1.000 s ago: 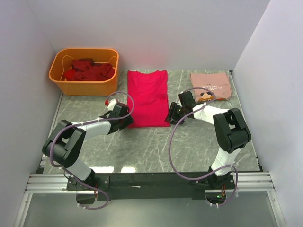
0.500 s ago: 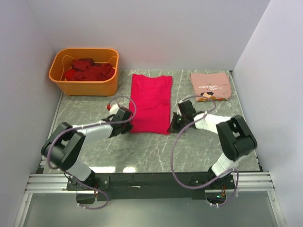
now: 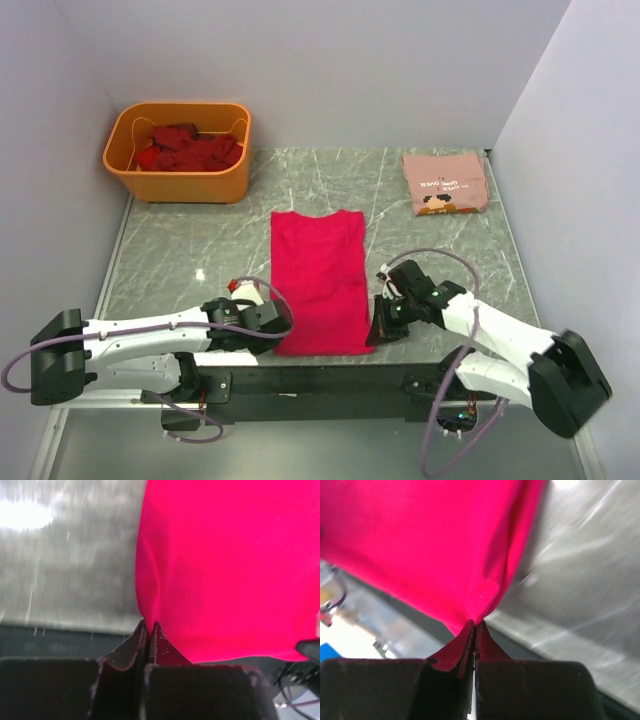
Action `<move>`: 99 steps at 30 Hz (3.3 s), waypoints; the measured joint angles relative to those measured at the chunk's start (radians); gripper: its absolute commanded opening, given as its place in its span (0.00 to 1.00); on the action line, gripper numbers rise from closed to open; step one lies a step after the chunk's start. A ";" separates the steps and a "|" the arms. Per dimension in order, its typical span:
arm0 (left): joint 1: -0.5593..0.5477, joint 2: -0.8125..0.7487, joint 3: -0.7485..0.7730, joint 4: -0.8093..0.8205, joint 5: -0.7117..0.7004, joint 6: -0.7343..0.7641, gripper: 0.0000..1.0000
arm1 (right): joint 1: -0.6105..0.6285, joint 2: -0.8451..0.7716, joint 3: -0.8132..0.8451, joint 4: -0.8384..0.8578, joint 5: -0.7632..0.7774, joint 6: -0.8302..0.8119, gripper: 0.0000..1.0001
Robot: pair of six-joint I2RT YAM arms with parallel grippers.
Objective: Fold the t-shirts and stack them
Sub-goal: Fold the tshirt
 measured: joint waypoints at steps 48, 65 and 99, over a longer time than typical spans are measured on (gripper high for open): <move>0.581 0.309 0.535 0.212 -0.198 0.494 0.01 | -0.272 0.480 0.882 -0.099 0.145 -0.072 0.00; 0.699 0.718 0.713 0.346 -0.059 0.652 0.01 | -0.305 0.756 0.993 -0.054 0.161 -0.019 0.00; 0.692 0.702 0.751 0.350 -0.015 0.694 0.01 | -0.350 0.624 0.827 0.069 0.094 -0.019 0.02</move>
